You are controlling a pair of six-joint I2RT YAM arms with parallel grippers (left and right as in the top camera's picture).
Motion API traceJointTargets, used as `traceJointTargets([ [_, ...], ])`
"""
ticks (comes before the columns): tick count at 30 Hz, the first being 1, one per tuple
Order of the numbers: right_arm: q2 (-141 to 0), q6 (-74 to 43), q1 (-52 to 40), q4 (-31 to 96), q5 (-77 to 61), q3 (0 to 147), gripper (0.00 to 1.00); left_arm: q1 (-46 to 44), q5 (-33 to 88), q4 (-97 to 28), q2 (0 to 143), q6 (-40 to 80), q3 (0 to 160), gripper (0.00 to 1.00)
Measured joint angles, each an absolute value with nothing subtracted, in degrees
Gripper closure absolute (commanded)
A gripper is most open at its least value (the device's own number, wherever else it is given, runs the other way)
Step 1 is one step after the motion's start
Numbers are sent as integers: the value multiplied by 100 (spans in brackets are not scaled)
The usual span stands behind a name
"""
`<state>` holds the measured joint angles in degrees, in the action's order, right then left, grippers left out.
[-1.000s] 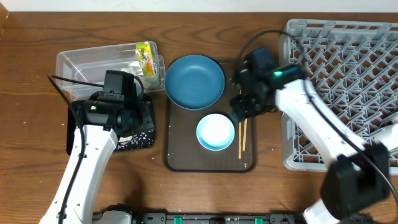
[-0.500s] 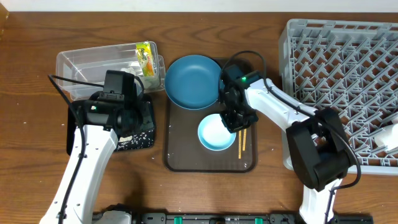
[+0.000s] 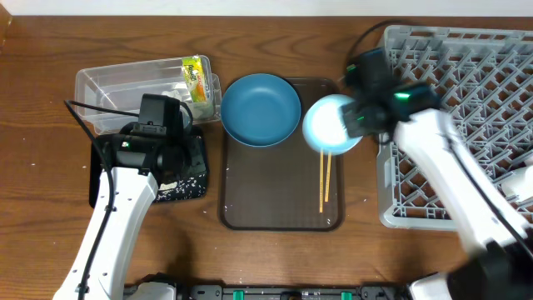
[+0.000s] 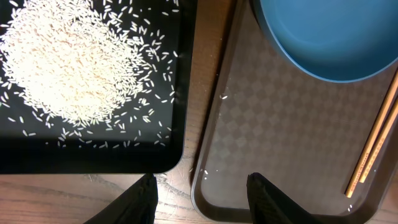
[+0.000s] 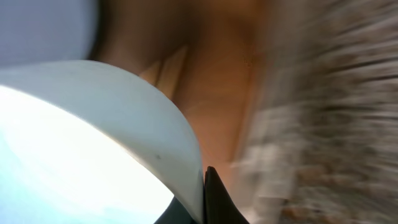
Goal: Sort waste into correct bins and load items into the dishwasher rack
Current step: 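Carry the light-blue bowl right and place it in the grey rack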
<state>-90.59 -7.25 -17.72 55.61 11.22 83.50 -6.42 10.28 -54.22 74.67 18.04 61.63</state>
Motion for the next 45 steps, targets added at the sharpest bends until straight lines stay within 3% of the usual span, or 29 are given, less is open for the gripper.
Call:
traceJointTargets([
  [9, -8648, -698, -257, 3809, 3911, 8383, 99, -642, 1026, -5422, 7467, 1804, 6163, 50],
  [25, -10248, 884, 2165, -54, 5769, 8383, 99, -642, 1026, -5422, 7467, 1804, 6165, 50],
  [33, -11373, 2145, 2663, -1295, 6372, 8383, 99, -642, 1031, -5465, 7467, 1806, 6165, 50],
  [45, -12164, 2589, 2705, -1706, 6436, 8383, 99, -642, 1031, -5509, 7467, 1806, 6165, 50],
])
